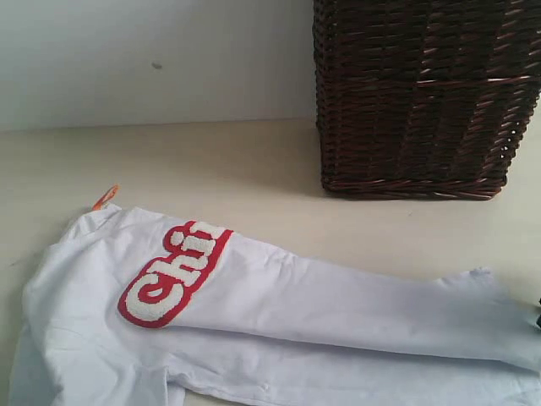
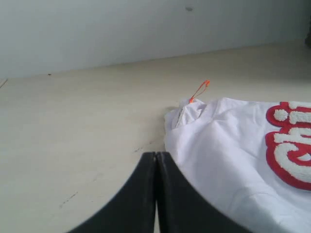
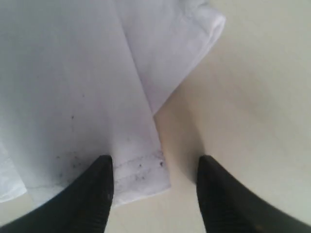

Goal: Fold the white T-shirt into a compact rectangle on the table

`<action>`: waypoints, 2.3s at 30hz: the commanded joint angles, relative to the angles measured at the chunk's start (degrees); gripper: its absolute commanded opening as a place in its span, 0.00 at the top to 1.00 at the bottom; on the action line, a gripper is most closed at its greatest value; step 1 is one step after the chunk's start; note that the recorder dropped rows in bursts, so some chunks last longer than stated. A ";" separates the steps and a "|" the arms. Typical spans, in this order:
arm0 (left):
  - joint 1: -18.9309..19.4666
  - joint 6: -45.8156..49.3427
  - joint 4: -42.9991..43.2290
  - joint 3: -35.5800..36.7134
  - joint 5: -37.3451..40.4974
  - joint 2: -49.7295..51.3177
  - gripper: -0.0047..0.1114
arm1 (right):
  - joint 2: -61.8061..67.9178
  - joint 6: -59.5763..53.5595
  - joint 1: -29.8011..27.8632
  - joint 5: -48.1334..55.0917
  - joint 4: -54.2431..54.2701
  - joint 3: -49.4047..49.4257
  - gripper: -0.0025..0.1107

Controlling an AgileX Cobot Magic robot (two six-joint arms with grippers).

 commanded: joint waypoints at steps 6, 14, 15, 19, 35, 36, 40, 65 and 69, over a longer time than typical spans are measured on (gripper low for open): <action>0.12 -0.14 0.04 0.14 -0.91 -0.39 0.94 | 1.12 -3.86 -0.19 5.01 -4.12 -0.18 0.93; 0.12 -0.14 0.04 0.14 -0.91 -0.39 0.94 | -0.38 -4.62 -0.19 4.98 0.77 -0.18 0.98; 0.12 -0.14 0.04 0.14 -0.91 -0.39 0.94 | -0.96 -4.77 -0.19 4.98 2.20 -0.18 0.98; 0.12 -0.14 0.04 0.14 -0.91 -0.39 0.94 | -4.98 -8.71 -0.19 5.10 9.44 -0.18 0.98; 0.12 -0.14 0.04 0.14 -0.91 -0.39 0.94 | -14.56 -17.58 -0.19 -2.21 37.62 -0.18 0.98; 0.12 -0.14 0.04 0.14 -0.91 -0.39 0.94 | -14.69 -17.71 -0.19 -3.42 39.44 -0.18 0.98; 0.12 -0.14 0.04 0.14 -0.91 -0.39 0.94 | -14.78 -17.71 -0.19 -7.52 41.01 -0.18 0.98; 0.12 -0.14 0.04 0.14 -0.91 -0.39 0.94 | -21.78 -13.20 4.62 4.93 16.88 0.69 0.67; 0.12 -0.14 0.04 0.14 -0.91 -0.39 0.94 | -17.37 -13.20 10.18 -4.73 11.16 5.47 0.86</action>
